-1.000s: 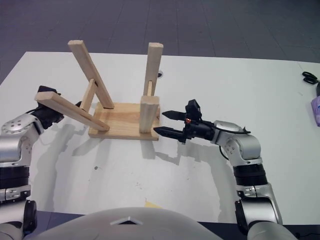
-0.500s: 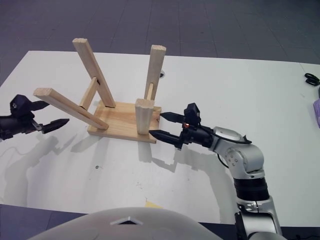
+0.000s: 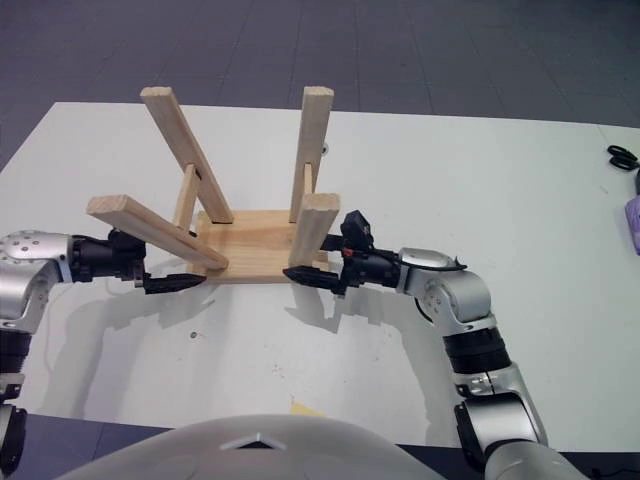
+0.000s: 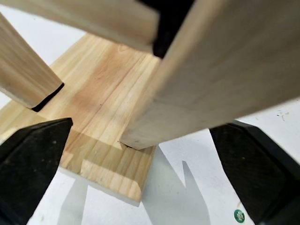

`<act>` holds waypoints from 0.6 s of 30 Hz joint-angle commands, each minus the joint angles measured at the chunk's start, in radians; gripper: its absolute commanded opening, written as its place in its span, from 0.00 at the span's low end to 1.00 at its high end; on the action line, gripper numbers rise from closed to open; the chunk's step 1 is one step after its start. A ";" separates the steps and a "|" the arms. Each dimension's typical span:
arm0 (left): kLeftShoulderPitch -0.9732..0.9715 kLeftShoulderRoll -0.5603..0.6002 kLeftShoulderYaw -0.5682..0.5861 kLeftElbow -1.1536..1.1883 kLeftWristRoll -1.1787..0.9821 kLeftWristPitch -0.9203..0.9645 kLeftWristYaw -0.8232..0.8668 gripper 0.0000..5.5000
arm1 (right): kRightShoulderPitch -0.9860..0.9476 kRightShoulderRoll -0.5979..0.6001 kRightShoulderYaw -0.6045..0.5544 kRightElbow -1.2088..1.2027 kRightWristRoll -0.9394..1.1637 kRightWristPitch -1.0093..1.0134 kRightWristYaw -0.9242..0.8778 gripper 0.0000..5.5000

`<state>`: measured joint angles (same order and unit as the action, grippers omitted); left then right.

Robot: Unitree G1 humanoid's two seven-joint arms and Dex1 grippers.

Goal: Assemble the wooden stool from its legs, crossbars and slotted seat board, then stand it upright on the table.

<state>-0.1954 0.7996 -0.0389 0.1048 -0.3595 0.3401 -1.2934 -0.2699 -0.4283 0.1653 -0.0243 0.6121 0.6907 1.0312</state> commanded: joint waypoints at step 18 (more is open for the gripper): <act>0.079 -0.063 0.045 -0.069 -0.148 0.173 0.021 0.36 | -0.057 -0.043 -0.012 0.125 -0.033 0.009 0.100 0.32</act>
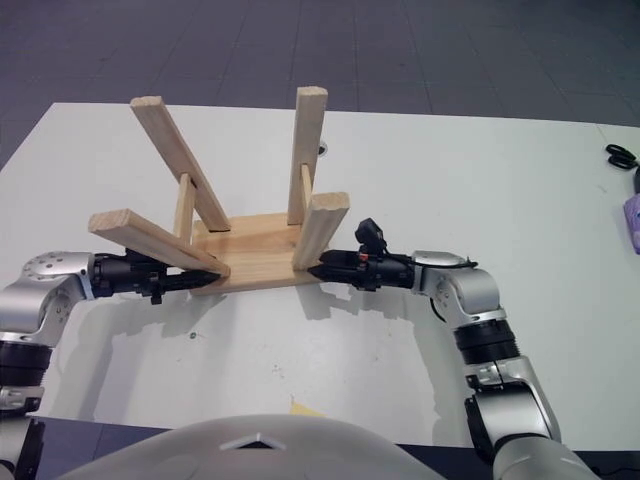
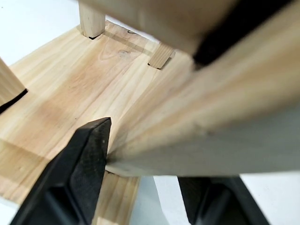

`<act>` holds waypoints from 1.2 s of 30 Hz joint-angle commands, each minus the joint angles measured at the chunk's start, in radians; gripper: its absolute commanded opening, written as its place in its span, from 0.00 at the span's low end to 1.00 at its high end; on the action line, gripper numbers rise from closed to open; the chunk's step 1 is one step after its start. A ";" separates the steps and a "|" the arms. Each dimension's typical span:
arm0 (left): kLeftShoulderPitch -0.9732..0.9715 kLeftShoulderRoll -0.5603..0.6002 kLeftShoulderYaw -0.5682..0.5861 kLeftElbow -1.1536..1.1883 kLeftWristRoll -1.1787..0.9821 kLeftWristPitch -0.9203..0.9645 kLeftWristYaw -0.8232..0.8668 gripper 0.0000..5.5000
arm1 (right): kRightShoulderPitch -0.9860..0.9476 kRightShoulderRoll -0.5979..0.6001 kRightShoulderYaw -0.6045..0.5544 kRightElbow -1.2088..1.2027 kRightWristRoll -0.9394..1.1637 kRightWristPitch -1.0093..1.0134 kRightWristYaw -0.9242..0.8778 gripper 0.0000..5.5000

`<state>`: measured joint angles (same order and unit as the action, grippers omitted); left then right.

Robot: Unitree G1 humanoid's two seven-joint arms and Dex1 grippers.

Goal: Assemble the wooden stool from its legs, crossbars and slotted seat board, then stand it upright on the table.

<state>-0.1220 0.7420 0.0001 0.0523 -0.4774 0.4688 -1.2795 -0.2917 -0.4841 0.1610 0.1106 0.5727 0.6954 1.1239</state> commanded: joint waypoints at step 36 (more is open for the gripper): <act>-0.449 -0.166 0.211 0.297 -0.390 0.815 0.407 0.35 | -0.041 0.141 -0.519 -0.334 0.792 0.301 -0.597 0.34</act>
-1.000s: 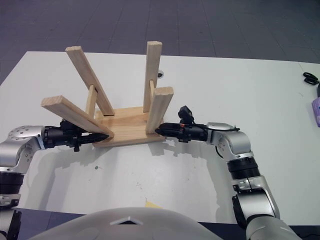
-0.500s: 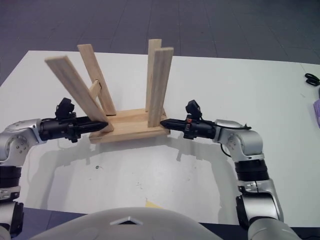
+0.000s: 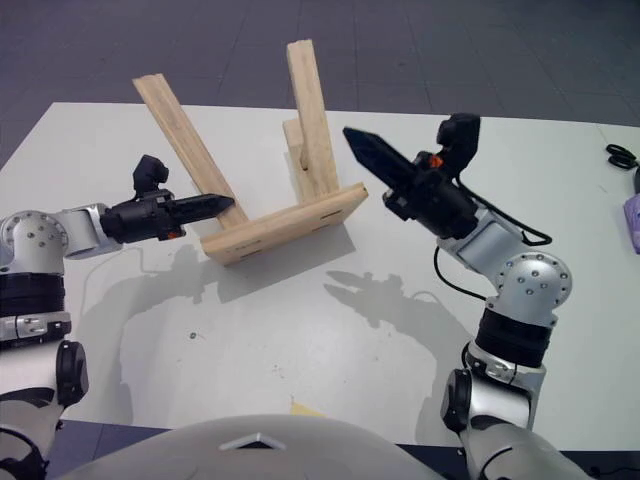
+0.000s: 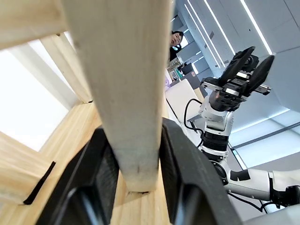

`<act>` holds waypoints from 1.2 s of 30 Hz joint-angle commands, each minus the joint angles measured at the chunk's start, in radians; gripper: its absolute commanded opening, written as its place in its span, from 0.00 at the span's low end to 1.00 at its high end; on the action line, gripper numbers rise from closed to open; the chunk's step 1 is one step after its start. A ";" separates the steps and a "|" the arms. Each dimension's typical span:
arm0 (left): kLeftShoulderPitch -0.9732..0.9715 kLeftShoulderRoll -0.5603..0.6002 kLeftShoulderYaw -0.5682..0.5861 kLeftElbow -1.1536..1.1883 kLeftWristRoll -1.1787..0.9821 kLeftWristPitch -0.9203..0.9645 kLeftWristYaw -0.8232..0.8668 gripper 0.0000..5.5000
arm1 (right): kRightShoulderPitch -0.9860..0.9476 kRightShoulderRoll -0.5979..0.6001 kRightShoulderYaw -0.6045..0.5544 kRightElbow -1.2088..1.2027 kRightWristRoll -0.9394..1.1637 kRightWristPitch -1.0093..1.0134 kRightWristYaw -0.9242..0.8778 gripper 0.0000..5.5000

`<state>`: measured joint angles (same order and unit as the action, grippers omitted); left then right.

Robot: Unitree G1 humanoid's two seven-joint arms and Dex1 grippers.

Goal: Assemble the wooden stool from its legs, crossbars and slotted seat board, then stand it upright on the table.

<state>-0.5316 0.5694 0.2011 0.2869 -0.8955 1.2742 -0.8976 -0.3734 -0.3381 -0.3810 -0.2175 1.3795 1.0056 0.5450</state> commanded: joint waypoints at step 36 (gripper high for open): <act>0.349 0.152 -0.245 -0.562 0.301 -0.470 -0.051 0.98 | -0.456 0.027 0.425 1.392 -1.294 -1.189 0.003 0.98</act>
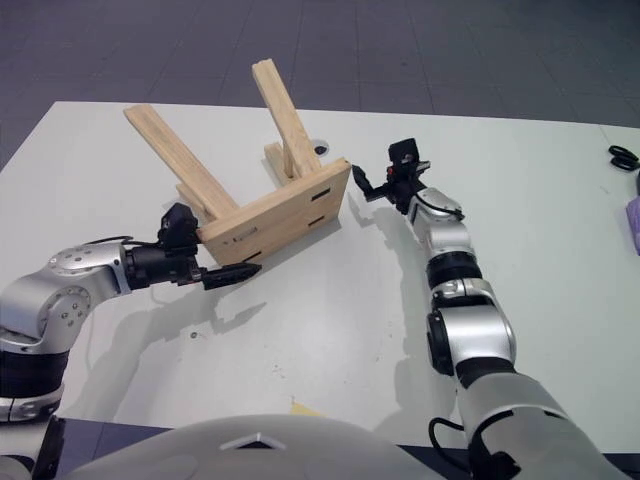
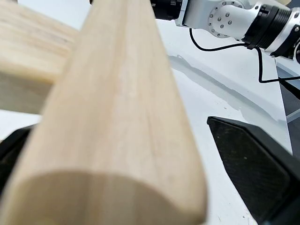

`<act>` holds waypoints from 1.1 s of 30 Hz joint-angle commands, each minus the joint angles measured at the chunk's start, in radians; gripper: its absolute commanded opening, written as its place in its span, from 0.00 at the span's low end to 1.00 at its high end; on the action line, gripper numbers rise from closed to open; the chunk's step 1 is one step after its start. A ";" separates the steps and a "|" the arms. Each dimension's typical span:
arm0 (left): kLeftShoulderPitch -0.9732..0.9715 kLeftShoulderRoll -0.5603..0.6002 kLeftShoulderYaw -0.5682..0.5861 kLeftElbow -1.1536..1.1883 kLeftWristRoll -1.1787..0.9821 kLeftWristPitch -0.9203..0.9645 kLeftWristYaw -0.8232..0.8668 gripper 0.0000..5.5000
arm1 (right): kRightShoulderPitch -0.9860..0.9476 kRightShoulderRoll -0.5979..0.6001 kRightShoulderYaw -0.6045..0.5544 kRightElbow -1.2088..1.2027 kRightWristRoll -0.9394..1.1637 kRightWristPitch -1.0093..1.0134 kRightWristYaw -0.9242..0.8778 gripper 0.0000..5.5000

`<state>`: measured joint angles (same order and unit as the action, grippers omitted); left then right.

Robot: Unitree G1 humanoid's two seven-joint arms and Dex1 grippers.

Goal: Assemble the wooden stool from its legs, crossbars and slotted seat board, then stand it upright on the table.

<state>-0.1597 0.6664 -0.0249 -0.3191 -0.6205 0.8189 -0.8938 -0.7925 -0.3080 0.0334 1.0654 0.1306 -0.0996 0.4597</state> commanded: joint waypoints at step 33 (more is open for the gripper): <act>-0.091 -0.030 0.008 0.261 0.139 -0.124 -0.002 0.98 | 0.670 -0.203 -0.148 -0.955 0.204 0.389 0.518 0.98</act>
<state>-0.2638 0.6361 -0.0213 -0.0383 -0.4751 0.6841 -0.9013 -0.1621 -0.4735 -0.0674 0.1339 0.3033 0.2559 0.9816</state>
